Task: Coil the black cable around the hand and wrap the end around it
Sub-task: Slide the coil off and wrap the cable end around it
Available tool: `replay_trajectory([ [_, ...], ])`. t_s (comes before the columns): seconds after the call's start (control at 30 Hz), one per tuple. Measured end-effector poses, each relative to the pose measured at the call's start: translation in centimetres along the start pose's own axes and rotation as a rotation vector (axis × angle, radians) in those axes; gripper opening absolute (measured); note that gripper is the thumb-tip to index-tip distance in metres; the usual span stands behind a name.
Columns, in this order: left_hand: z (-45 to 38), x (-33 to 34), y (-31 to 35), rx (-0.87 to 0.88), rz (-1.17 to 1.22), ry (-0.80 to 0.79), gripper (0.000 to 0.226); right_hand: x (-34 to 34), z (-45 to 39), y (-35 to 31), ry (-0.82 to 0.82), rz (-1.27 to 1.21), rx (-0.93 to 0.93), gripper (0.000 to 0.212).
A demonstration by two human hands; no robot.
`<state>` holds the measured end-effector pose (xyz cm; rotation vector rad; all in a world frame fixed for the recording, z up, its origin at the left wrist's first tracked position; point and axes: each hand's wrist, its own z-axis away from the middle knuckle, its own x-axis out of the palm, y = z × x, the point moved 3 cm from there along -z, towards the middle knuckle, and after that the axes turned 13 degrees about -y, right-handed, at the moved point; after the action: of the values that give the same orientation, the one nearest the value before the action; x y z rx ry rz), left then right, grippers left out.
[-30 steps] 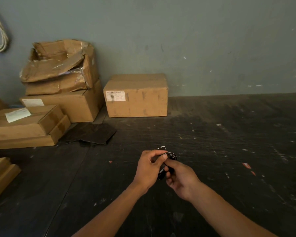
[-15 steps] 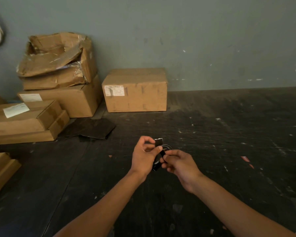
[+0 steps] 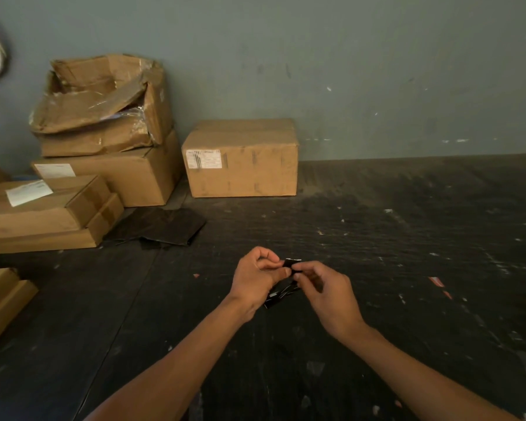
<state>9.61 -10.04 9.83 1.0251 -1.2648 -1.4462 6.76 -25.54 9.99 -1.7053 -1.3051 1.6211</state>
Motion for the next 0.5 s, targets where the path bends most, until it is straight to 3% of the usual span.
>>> replay_trajectory([
  [0.27, -0.1, 0.1, 0.0, -0.074, -0.193, -0.166, 0.025, -0.5, 0.1, 0.5, 0.041, 0.467, -0.219, 0.012],
  [0.5, 0.0, 0.4, -0.2, -0.029, -0.357, -0.200, 0.018, 0.1, 0.1, 1.1, -0.025, 0.250, -0.083, 0.011],
])
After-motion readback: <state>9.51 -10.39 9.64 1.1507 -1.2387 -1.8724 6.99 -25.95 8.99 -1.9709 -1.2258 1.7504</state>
